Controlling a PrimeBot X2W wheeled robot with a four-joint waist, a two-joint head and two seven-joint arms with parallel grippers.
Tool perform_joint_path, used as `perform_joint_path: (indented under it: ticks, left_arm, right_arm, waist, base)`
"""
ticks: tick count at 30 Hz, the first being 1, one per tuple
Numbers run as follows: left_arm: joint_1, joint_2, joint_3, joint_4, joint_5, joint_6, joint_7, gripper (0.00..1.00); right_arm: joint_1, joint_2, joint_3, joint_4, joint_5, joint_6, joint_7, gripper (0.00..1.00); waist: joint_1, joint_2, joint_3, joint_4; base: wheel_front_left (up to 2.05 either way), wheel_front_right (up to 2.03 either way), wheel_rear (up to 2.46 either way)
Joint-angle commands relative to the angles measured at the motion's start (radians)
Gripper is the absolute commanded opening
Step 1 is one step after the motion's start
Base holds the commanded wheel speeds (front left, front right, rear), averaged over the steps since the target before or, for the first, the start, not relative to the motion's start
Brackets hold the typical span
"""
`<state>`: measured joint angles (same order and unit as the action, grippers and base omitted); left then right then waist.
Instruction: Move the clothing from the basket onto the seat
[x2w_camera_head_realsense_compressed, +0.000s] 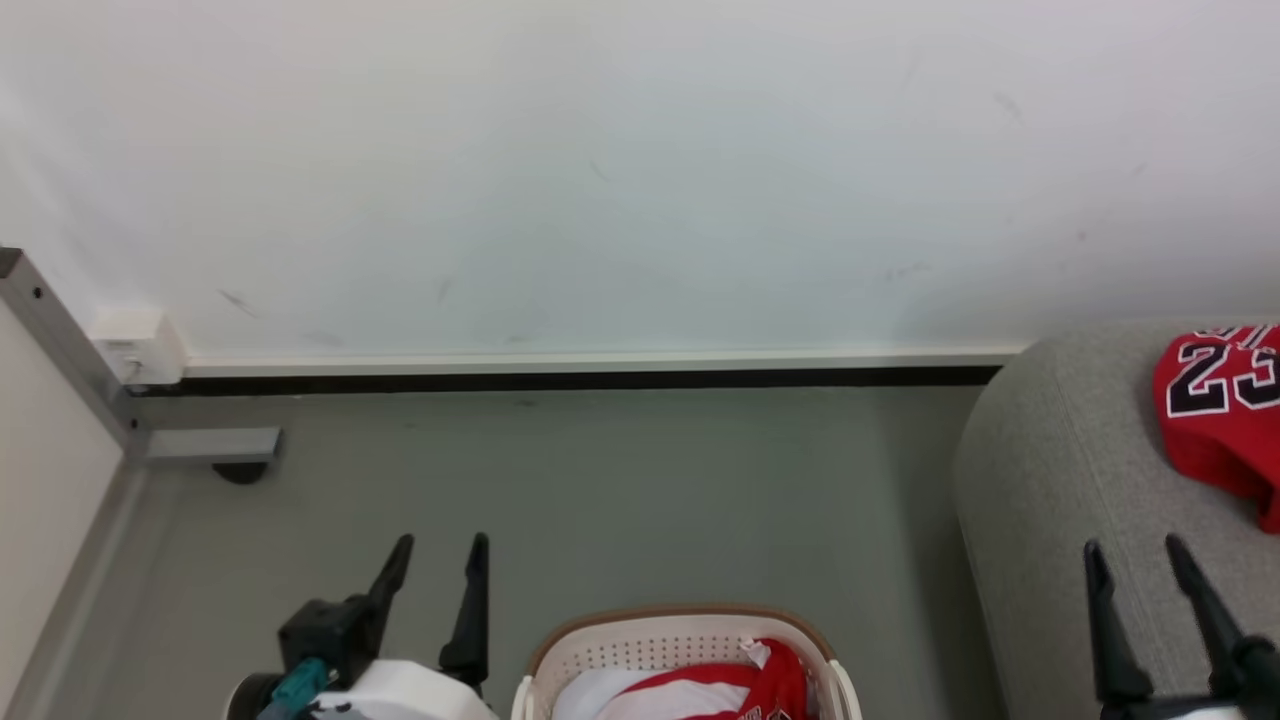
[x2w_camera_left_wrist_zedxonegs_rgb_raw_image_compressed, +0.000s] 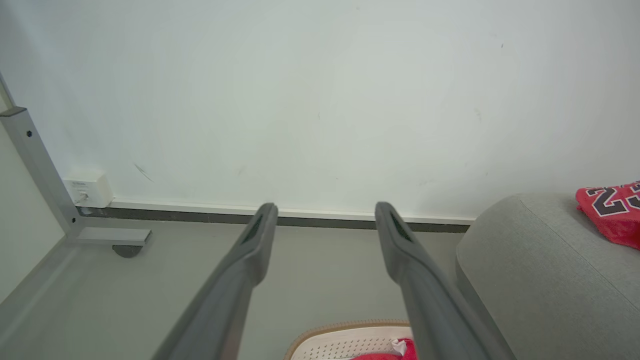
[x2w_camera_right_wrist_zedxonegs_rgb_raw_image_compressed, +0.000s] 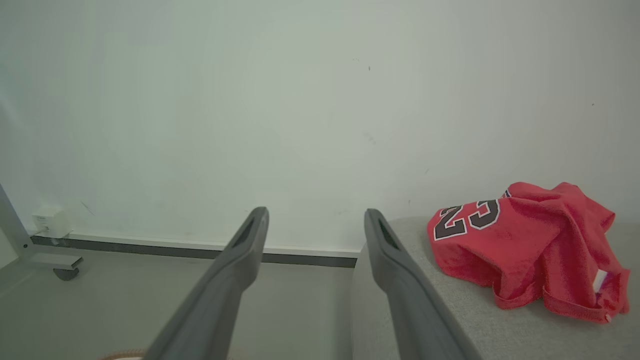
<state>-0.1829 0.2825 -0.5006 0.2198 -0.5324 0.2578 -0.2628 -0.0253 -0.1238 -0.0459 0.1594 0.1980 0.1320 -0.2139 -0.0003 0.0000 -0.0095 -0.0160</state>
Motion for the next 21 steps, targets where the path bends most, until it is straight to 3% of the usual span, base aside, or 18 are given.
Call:
perform_joint_path:
  ticks: [1, 6, 21]
  left_arm:
    - [0.014, -0.004, 0.011, -0.006, 0.017, 0.005, -0.001, 1.0]
    - [0.106, -0.048, 0.107, -0.047, 0.08, -0.013, -0.001, 1.0]
    - [0.179, -0.15, 0.27, -0.039, 0.221, -0.142, -0.002, 1.0]
  right_arm:
    - [0.019, -0.004, -0.002, 0.005, 0.006, -0.003, -0.006, 1.0]
    - [0.069, 0.025, 0.031, 0.057, 0.019, -0.003, -0.031, 1.0]
    - [0.07, 0.055, 0.048, 0.107, -0.007, -0.002, -0.049, 1.0]
  waist:
    - [0.0003, 0.0, -0.021, 0.022]
    - [0.0003, 0.0, -0.047, 0.036]
    - [0.0003, 0.0, -0.051, 0.016]
  base:
    - [0.0, 0.0, 0.0]
    - [0.0, 0.0, 0.0]
    - [0.0, 0.0, 0.0]
